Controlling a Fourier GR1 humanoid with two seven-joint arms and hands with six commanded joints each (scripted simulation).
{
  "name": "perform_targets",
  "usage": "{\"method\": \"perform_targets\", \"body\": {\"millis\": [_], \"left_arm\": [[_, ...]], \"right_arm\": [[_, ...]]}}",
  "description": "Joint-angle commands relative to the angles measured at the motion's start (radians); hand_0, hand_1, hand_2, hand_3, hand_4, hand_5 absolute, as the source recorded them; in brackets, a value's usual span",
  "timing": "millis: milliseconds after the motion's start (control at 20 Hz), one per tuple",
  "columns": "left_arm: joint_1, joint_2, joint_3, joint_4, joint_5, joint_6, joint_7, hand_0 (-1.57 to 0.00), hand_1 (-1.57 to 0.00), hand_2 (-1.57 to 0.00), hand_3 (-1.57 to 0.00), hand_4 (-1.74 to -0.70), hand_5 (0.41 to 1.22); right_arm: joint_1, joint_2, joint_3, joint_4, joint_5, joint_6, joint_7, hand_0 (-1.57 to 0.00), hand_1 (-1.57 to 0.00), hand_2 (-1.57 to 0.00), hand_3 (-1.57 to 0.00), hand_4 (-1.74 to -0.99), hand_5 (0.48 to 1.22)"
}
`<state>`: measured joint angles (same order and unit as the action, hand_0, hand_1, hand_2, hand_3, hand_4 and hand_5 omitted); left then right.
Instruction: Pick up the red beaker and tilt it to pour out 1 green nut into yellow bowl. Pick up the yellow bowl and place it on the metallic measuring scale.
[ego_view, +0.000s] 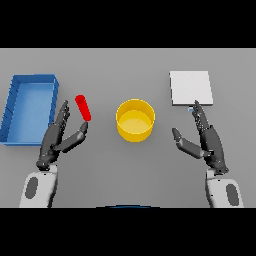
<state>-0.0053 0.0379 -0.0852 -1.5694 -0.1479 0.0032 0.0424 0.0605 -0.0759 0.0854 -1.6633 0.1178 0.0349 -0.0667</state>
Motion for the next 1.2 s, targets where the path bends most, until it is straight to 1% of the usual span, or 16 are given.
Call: {"method": "perform_targets", "body": {"millis": [0, 150, 250, 300, 350, 450, 500, 550, 600, 700, 800, 900, 950, 1000, 1100, 1150], "left_arm": [[-0.021, -0.002, 0.005, 0.038, -0.006, 0.005, -0.009, 0.0, 0.0, 0.0, 0.0, -1.21, 0.663], [-0.116, -0.003, 0.037, 0.142, -0.01, 0.026, -0.016, 0.0, 0.0, 0.0, 0.0, -1.21, 0.651], [-0.177, -0.008, 0.054, 0.206, -0.009, 0.036, -0.03, 0.0, 0.0, 0.0, 0.0, -1.22, 0.644], [-0.199, -0.007, 0.063, 0.24, -0.004, 0.034, -0.054, 0.0, 0.0, 0.0, 0.0, -1.22, 0.638], [-0.224, -0.017, 0.065, 0.268, -0.007, 0.042, -0.06, 0.0, 0.0, 0.0, 0.0, -1.23, 0.636], [-0.258, -0.009, 0.076, 0.325, -0.014, 0.046, -0.09, 0.0, 0.0, 0.0, 0.0, -1.23, 0.635], [-0.285, -0.012, 0.078, 0.353, -0.025, 0.058, -0.087, 0.0, 0.0, 0.0, 0.0, -1.22, 0.633], [-0.297, -0.008, 0.08, 0.379, -0.034, 0.062, -0.093, 0.0, 0.0, 0.0, 0.0, -1.22, 0.635], [-0.325, -0.013, 0.081, 0.411, -0.045, 0.076, -0.095, 0.0, 0.0, 0.0, 0.0, -1.22, 0.639], [-0.358, -0.009, 0.09, 0.461, -0.049, 0.078, -0.121, 0.0, 0.0, 0.0, 0.0, -1.24, 0.66], [-0.387, -0.019, 0.102, 0.504, -0.037, 0.077, -0.148, 0.0, 0.0, 0.0, 0.0, -1.27, 0.675], [-0.409, -0.02, 0.114, 0.541, -0.032, 0.079, -0.185, 0.0, 0.0, 0.0, 0.0, -1.31, 0.697], [-0.416, -0.03, 0.122, 0.552, -0.024, 0.083, -0.188, 0.0, 0.0, 0.0, 0.0, -1.33, 0.709], [-0.421, -0.044, 0.127, 0.576, -0.023, 0.096, -0.205, 0.0, -0.01, -0.05, -0.03, -1.35, 0.726], [-0.435, -0.048, 0.142, 0.592, -0.016, 0.111, -0.219, -0.34, -0.31, -0.32, -0.24, -1.39, 0.765], [-0.441, -0.059, 0.151, 0.591, -0.005, 0.12, -0.221, -0.58, -0.56, -0.55, -0.42, -1.42, 0.786]], "right_arm": [[0.005, -0.003, -0.007, -0.003, -0.014, 0.007, -0.007, 0.0, 0.0, 0.0, 0.0, -1.296, 0.621], [-0.017, -0.013, -0.019, 0.017, -0.006, -0.001, 0.014, 0.0, 0.0, 0.0, 0.0, -1.29, 0.617], [-0.016, -0.01, -0.016, 0.012, -0.006, 0.0, 0.003, 0.0, 0.0, 0.0, 0.0, -1.295, 0.622], [-0.016, -0.01, -0.015, 0.013, -0.004, -0.001, -0.002, 0.0, 0.0, 0.0, 0.0, -1.297, 0.625], [-0.011, -0.01, -0.018, 0.016, -0.009, 0.002, 0.001, 0.0, 0.0, 0.0, 0.0, -1.298, 0.628], [-0.007, -0.008, -0.015, -0.002, -0.001, -0.008, 0.008, 0.0, 0.0, 0.0, 0.0, -1.301, 0.631], [-0.012, -0.014, -0.022, 0.02, -0.004, -0.004, 0.018, 0.0, 0.0, 0.0, 0.0, -1.3, 0.631], [-0.012, -0.021, -0.023, 0.01, -0.001, -0.004, 0.013, 0.0, 0.0, 0.0, 0.0, -1.299, 0.634], [-0.022, -0.012, -0.018, 0.009, 0.005, -0.013, 0.018, 0.0, 0.0, 0.0, 0.0, -1.303, 0.637], [-0.019, -0.021, -0.025, 0.009, 0.003, -0.012, 0.02, 0.0, 0.0, 0.0, 0.0, -1.299, 0.639], [-0.022, -0.004, -0.012, 0.015, 0.016, -0.02, 0.029, 0.0, 0.0, 0.0, 0.0, -1.301, 0.644], [-0.027, -0.01, -0.022, 0.022, 0.011, -0.02, 0.018, 0.0, 0.0, 0.0, 0.0, -1.3, 0.647], [-0.029, -0.014, -0.028, 0.009, -0.001, -0.017, 0.031, 0.0, 0.0, 0.0, 0.0, -1.303, 0.646], [-0.034, -0.017, -0.03, 0.012, 0.003, -0.02, 0.031, 0.0, 0.0, 0.0, 0.0, -1.301, 0.647], [-0.032, -0.007, -0.025, 0.021, 0.006, -0.023, 0.044, 0.0, 0.0, 0.0, 0.0, -1.294, 0.645], [-0.021, -0.008, -0.027, 0.022, 0.0, -0.018, 0.027, 0.0, 0.0, 0.0, 0.0, -1.292, 0.645]]}}
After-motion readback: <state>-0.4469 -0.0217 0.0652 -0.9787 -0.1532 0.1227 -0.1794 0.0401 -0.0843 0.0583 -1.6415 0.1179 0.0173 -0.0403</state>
